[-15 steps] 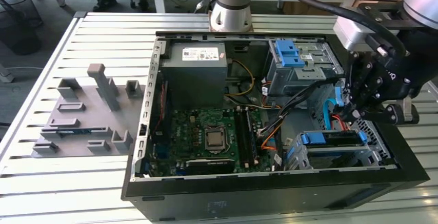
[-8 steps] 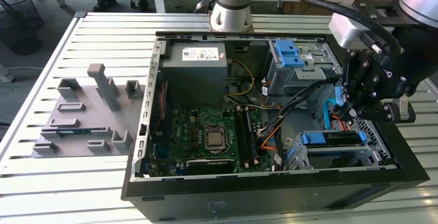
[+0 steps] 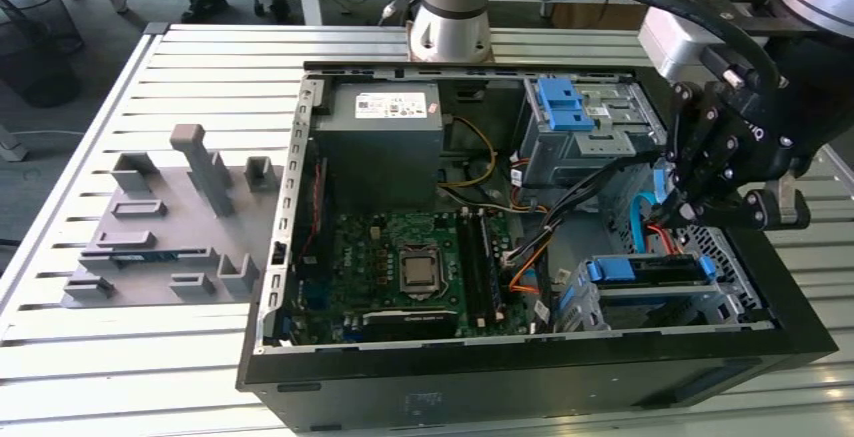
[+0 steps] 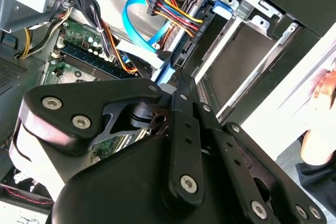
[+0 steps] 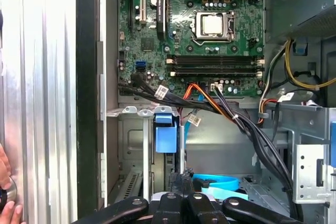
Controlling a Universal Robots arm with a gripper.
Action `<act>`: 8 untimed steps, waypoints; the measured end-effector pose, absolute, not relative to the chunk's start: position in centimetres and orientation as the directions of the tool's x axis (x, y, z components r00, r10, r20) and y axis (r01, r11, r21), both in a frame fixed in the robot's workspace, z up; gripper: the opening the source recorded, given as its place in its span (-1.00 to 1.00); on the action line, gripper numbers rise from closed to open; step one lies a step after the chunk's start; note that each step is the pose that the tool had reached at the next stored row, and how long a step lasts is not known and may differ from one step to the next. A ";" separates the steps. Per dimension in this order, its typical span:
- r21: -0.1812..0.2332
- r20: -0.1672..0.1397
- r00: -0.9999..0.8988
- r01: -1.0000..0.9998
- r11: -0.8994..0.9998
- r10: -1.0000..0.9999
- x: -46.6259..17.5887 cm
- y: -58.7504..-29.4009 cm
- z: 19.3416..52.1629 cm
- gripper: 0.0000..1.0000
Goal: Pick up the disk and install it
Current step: 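Insert the second disk wire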
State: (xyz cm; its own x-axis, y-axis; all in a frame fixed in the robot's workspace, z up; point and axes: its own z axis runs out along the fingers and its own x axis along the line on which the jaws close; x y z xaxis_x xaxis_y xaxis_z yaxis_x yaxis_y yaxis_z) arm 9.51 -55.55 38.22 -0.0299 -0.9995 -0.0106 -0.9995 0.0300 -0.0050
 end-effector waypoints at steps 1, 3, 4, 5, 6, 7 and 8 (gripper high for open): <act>-0.005 -0.011 -0.030 -1.000 0.030 -0.999 9.5 -55.5 38.2 -0.79; -0.005 -0.011 -0.030 -1.000 0.030 -0.999 9.5 -55.3 38.3 -0.79; -0.005 -0.011 -0.030 -1.000 0.030 -0.999 9.5 -55.3 38.3 -0.79; -0.005 -0.011 -0.030 -1.000 0.030 -0.999 9.5 -55.2 38.4 -0.79; -0.005 -0.011 -0.030 -1.000 0.030 -0.999 9.5 -55.2 38.4 -0.79; -0.005 -0.011 -0.030 -1.000 0.030 -0.999 9.5 -55.1 38.4 -0.79; -0.005 -0.011 -0.030 -1.000 0.030 -0.999 9.5 -55.1 38.4 -0.79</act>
State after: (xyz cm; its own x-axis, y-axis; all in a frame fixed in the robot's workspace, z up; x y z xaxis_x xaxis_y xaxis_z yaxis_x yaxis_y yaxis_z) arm 9.48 -55.05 38.41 -0.0299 -0.9995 -0.0107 -0.9995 0.0300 -0.0050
